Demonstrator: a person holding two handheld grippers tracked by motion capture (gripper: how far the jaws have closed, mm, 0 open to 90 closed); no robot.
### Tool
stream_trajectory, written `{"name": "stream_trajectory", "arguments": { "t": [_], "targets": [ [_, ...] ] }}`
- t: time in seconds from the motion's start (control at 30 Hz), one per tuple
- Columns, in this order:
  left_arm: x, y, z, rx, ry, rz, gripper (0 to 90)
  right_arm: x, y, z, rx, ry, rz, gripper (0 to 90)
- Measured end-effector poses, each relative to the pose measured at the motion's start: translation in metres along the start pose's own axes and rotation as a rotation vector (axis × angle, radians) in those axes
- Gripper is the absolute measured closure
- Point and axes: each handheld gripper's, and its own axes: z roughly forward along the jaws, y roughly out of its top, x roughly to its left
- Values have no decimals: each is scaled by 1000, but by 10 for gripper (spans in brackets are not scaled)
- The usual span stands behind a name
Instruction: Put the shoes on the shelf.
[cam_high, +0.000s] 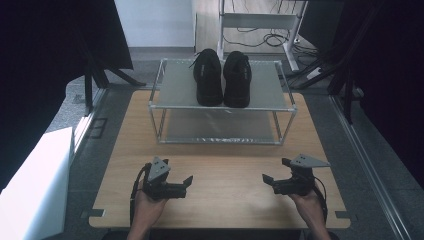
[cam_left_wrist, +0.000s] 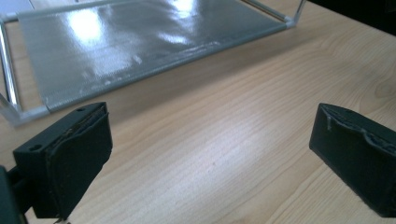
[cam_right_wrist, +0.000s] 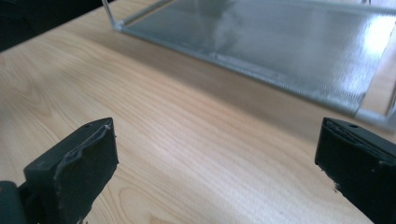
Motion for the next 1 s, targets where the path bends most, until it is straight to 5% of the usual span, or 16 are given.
{"name": "stream_trajectory", "arguments": {
  "t": [0.37,1.0],
  "targets": [
    [-7,-29,23,77,-4,-7,0,4,-26,23,67,22,-16,0],
    [-23,-44,51,275,34,96,0,16,-45,54,240,33,-118,0]
  ]
}}
